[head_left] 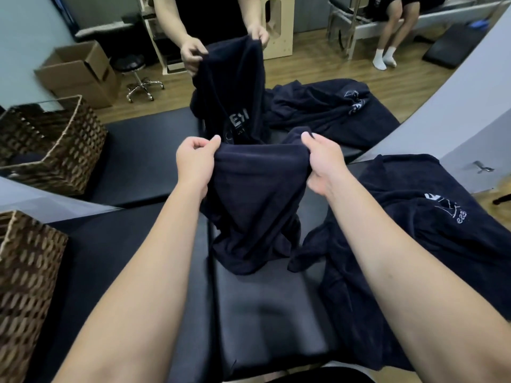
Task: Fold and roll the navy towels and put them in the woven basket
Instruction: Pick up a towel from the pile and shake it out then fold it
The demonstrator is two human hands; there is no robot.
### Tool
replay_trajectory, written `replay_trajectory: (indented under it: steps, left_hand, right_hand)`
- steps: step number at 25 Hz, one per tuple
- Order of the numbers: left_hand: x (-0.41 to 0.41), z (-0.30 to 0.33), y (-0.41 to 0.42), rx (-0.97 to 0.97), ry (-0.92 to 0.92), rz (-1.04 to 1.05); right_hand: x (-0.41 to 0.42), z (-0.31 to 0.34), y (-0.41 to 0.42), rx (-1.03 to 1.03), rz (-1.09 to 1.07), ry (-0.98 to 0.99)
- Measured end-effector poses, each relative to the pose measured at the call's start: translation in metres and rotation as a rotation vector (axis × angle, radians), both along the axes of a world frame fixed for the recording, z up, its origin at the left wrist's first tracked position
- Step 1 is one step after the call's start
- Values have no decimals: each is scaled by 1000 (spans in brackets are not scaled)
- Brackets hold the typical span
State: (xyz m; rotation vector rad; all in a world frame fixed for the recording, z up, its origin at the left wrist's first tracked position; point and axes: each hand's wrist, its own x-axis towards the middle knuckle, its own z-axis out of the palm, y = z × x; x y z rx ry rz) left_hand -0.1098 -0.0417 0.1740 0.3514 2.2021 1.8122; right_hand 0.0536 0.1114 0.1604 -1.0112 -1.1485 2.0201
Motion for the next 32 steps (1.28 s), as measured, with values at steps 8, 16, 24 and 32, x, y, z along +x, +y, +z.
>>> replay_trajectory:
  steps: [8,16,24,32]
  left_hand:
    - [28,-107,-18,-325,-207,-105]
    - [79,-181,-33,-455,-1177,-68]
    - [84,-177,-29,-329,-759,25]
    - [16,-62,-18,100,-503,242]
  right_hand:
    - [5,31,-20,-124,34,272]
    - [22,51,-18,-139,55,375]
    - [34,47,5,-193,-83,363]
    - [52,8,31,-171,-266,-18]
